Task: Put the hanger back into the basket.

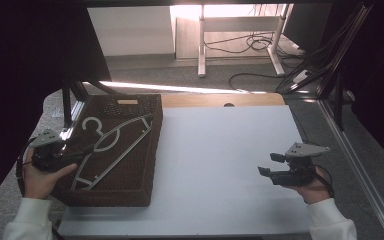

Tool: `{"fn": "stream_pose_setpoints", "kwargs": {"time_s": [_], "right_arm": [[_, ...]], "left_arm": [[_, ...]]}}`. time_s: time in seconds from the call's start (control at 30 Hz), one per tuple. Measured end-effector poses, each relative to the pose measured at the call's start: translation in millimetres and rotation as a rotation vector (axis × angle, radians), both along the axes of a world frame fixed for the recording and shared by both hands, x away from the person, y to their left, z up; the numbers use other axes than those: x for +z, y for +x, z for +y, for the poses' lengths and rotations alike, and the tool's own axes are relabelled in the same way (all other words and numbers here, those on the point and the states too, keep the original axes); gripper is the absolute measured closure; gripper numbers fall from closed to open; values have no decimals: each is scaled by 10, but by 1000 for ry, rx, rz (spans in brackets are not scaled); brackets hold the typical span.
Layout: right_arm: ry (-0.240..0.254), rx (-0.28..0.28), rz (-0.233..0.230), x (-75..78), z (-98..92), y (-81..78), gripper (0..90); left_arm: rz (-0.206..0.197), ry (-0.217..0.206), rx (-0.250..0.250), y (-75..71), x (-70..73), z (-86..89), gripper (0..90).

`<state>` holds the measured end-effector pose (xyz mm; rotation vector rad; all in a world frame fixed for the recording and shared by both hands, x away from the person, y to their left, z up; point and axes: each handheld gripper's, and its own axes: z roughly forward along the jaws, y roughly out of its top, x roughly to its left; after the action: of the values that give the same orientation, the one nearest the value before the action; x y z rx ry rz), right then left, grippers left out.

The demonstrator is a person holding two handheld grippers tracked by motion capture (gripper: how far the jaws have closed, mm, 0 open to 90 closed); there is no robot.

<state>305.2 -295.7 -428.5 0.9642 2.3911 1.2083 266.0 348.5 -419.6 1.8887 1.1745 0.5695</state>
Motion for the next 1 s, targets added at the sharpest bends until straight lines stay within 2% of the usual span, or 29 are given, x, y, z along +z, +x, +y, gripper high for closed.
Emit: {"fn": "stream_pose_setpoints", "kwargs": {"time_s": [0.2, 0.53, 0.77, 1.0], "right_arm": [[-4, 4, 4, -28, 6, 13, 306], [-5, 12, 0, -24, 17, 7, 306], [-10, 6, -6, -15, 9, -45, 306], [-15, 11, -3, -35, 26, -54, 306]], "left_arm": [[24, -58, -60, -55, 31, -181, 333], [54, -109, -130, -159, 41, -533, 320], [75, -101, -172, -159, 3, -795, 317], [84, -92, -205, -203, -31, -985, 316]]}}
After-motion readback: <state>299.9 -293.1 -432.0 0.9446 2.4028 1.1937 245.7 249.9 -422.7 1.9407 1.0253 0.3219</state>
